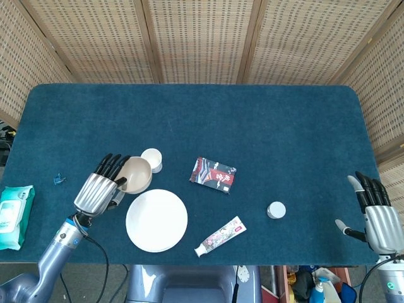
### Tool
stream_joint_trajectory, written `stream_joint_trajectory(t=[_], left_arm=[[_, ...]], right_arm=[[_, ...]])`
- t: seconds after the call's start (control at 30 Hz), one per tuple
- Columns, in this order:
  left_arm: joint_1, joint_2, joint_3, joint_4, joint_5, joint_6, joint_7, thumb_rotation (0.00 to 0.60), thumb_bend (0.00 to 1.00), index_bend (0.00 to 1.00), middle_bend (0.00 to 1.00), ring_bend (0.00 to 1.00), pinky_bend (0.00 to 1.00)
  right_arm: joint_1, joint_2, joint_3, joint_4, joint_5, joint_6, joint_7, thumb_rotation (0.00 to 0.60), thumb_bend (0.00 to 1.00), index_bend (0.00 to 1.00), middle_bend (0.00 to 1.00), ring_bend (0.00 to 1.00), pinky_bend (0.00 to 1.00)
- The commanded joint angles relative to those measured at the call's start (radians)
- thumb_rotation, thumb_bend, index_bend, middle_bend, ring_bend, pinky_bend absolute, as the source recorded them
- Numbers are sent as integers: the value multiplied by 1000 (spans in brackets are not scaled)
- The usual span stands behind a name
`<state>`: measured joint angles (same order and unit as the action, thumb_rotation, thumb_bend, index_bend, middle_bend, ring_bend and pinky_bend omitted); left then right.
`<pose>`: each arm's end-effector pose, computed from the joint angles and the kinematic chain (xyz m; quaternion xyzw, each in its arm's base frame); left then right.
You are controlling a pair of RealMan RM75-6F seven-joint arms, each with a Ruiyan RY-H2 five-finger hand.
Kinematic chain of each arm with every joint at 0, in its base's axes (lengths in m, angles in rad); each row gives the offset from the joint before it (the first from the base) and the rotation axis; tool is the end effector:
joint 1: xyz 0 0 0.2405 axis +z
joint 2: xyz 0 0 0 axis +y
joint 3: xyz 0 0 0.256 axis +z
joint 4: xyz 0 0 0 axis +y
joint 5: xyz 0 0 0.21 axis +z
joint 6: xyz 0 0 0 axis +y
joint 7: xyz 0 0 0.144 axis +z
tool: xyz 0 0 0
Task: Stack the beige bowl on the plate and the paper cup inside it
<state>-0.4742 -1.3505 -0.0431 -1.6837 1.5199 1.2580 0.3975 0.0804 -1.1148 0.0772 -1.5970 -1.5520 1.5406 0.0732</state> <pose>-0.1841 0.2604 0.0503 -0.7504 -0.2591 -0.4063 0.4523 -0.3026 -0.1849 0.1700 0.5821 -0.3692 0.4384 0.5768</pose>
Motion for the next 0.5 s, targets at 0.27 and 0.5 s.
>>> stream_joint_trajectory(t=[0.27,0.5], left_arm=[[23,-8,60,-16,72,6,16,600,416,595,57,0,39],[34,-24,85,9,96,-2,8,600,416,595,56,0,39]], right_arm=[[-1,0,1,0,2,0,-1,600,146,2,0,0,0],[0,-1,2,1,3,-1,-2,600,146,3,0,0,0]])
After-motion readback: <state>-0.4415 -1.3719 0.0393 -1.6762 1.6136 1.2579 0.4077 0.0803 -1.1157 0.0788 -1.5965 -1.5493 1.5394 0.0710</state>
